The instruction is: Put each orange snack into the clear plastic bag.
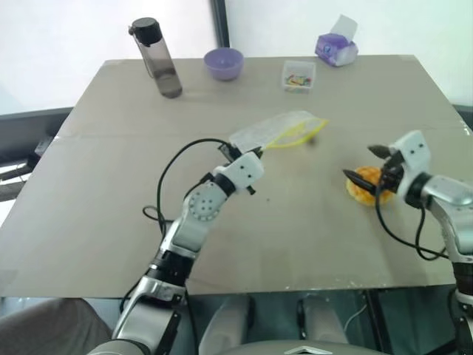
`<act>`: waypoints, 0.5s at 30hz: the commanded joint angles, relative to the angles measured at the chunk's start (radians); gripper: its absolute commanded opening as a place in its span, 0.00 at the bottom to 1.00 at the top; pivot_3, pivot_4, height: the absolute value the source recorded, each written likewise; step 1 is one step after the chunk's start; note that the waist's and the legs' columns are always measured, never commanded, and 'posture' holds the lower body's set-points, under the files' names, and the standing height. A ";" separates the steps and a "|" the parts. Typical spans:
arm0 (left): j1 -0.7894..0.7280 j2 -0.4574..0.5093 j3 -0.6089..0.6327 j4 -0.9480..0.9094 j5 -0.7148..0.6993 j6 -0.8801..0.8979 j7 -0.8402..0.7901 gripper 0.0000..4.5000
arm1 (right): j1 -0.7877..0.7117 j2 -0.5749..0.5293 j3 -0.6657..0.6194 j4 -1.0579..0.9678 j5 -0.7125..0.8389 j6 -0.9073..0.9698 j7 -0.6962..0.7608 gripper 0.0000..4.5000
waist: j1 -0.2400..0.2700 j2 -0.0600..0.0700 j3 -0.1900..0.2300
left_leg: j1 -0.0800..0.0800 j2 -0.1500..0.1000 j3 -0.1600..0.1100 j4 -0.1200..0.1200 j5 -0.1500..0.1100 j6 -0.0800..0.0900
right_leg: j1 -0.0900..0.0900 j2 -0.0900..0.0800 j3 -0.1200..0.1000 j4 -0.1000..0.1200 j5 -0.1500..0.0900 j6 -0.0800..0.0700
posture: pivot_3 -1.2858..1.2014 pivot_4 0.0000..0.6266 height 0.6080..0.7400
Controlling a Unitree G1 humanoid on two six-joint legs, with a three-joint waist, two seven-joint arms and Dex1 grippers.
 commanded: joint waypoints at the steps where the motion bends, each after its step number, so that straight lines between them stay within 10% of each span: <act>1: -0.009 -0.004 -0.005 -0.022 -0.008 -0.011 0.001 0.00 | 0.006 -0.012 -0.048 -0.010 0.037 0.047 -0.016 0.98 | -0.009 0.000 0.000 | 0.000 0.000 0.000 0.000 0.000 0.000 | 0.000 0.000 0.000 0.000 0.000 0.000 | 0.52 0.24 1.00; 8: -0.008 0.000 -0.006 -0.027 -0.008 -0.007 -0.004 0.00 | 0.065 0.008 -0.060 0.010 0.098 0.231 -0.045 0.98 | 0.001 0.000 -0.001 | 0.001 0.000 0.000 0.000 0.000 0.000 | 0.001 0.000 0.000 0.000 0.000 0.000 | 0.52 0.24 1.00; 15: -0.020 -0.008 -0.010 -0.015 -0.008 -0.008 -0.003 0.00 | 0.061 0.009 -0.034 0.003 0.126 0.266 -0.051 0.42 | 0.001 -0.001 -0.001 | 0.001 0.000 -0.001 0.002 0.000 0.000 | 0.002 0.001 -0.002 0.000 0.000 0.000 | 0.52 0.24 1.00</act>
